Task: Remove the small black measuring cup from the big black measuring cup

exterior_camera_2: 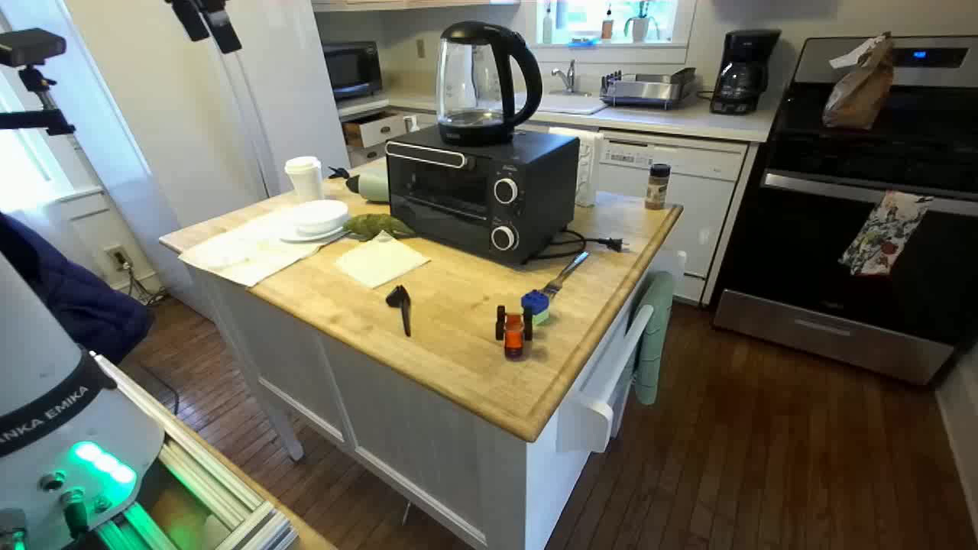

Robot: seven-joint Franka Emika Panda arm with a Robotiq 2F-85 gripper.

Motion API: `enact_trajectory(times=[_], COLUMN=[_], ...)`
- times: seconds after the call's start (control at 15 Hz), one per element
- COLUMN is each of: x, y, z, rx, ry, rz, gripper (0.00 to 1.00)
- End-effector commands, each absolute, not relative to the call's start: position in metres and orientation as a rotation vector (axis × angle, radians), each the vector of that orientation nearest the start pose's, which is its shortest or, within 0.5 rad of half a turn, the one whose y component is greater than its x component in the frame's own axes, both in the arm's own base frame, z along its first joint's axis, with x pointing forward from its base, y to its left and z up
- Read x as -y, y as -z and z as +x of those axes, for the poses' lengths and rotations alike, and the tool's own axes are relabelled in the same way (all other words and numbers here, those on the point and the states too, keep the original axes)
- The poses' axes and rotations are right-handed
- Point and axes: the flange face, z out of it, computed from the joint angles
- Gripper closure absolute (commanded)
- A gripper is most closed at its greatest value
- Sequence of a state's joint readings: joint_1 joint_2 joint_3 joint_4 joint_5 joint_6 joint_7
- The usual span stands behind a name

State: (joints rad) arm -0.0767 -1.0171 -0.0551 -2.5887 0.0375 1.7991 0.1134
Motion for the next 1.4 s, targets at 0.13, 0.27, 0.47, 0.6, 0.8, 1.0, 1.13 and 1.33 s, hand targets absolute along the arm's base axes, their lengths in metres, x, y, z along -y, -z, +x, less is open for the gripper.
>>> enact_trajectory(times=[0.13, 0.27, 0.47, 0.6, 0.8, 1.0, 1.13, 1.33], x=[0.036, 0.036, 0.036, 0.049, 0.073, 0.101, 0.113, 0.135], y=[-0.568, -0.568, -0.568, -0.555, -0.523, -0.475, -0.45, -0.411], z=[0.266, 0.266, 0.266, 0.272, 0.28, 0.289, 0.295, 0.306], rx=[-0.346, -0.346, -0.346, -0.401, -0.419, -0.438, -0.412, -0.426], ry=[0.344, 0.344, 0.344, 0.313, 0.194, 0.075, 0.027, -0.021], rz=[-3.018, -3.018, -3.018, -3.059, -3.052, -3.011, -2.969, -2.957], gripper=[0.0, 0.0, 0.0, 0.0, 0.0, 0.0, 0.0, 0.0])
